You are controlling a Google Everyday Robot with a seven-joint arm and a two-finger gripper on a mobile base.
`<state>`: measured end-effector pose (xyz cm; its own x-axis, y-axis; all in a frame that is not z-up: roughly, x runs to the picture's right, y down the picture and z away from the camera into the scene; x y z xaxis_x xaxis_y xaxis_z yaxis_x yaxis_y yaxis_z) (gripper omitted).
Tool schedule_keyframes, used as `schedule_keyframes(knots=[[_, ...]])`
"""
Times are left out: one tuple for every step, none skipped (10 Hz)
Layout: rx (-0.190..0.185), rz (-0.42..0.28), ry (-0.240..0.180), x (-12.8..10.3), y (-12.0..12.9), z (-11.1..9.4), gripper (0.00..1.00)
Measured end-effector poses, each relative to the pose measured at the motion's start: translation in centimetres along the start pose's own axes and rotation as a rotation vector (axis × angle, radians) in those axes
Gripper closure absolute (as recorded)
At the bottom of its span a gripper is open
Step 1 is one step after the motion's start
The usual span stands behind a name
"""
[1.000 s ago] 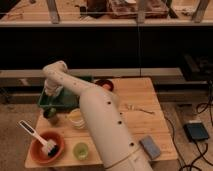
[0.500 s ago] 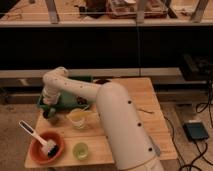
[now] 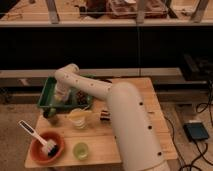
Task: Wipe tray with towel
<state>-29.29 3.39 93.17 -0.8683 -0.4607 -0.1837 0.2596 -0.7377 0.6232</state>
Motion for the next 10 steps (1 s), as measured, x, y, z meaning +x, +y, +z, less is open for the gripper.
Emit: schedule_keyframes(knots=[[-0.013, 0.02, -0.011, 0.0, 1.7, 0.4, 1.0], [-0.024, 0.042, -0.021, 0.2, 3.4, 1.0, 1.0], [-0.033, 0.061, -0.032, 0.5, 4.8, 1.6, 1.0], [-0.04, 0.078, -0.038, 1.1, 6.0, 2.2, 1.0], [-0.043, 0.085, -0.039, 1.7, 6.5, 2.6, 1.0], [-0.043, 0.084, -0.032, 2.9, 6.5, 3.1, 1.0], [-0.039, 0.069, -0.019, 4.8, 5.7, 3.7, 1.0], [-0.029, 0.05, -0.001, 6.1, 4.6, 4.0, 1.0], [-0.019, 0.027, 0.014, 6.7, 3.4, 3.9, 1.0], [-0.002, 0.0, 0.024, 6.6, 1.9, 3.7, 1.0]])
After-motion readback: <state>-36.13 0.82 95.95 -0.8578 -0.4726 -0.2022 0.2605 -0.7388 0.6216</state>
